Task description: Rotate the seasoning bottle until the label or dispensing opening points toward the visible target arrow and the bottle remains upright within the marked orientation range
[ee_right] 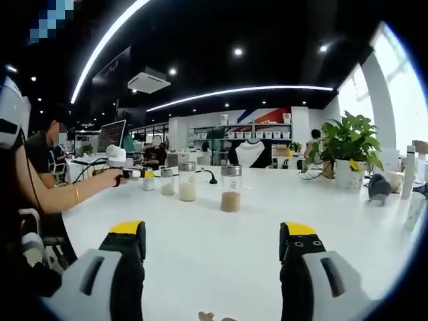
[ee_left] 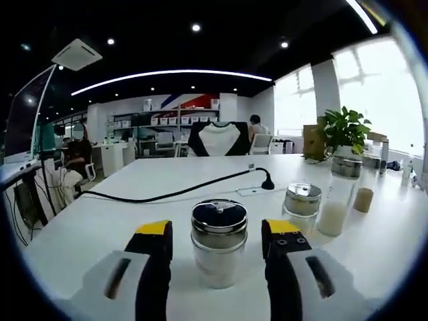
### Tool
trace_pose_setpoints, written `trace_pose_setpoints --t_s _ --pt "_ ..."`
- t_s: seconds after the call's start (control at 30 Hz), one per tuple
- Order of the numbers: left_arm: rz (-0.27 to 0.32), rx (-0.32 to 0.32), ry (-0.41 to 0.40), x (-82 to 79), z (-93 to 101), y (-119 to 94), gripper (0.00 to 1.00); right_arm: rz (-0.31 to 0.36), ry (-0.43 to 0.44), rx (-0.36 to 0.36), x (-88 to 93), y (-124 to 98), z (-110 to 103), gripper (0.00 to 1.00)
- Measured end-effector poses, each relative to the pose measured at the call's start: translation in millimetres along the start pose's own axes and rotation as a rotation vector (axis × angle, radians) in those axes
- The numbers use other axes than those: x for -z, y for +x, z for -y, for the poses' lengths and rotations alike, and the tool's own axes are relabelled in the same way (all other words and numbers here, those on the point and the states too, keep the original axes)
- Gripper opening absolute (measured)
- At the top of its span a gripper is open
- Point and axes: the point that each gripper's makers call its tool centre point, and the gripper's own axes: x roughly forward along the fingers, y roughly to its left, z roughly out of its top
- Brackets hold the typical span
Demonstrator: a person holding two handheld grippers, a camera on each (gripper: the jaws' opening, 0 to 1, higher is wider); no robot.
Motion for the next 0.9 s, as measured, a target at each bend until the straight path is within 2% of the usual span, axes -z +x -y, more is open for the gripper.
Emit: trace_pose_setpoints --t_s 0.23,0.6,0.9 --pt "-0.005 0.002 0.002 0.1 -0.3 4 0.52 -0.001 0.005 0.002 0.6 1 1 0.83" --pt "-0.032 0.017 -0.004 11.0 2.3 6 0.48 -0.004 0.014 0.001 2.8 4 1 0.82" --pt "-0.037 0.04 -0.008 14.5 7.4 8 0.38 0.0 0.019 -0.002 2.2 5 1 0.81"
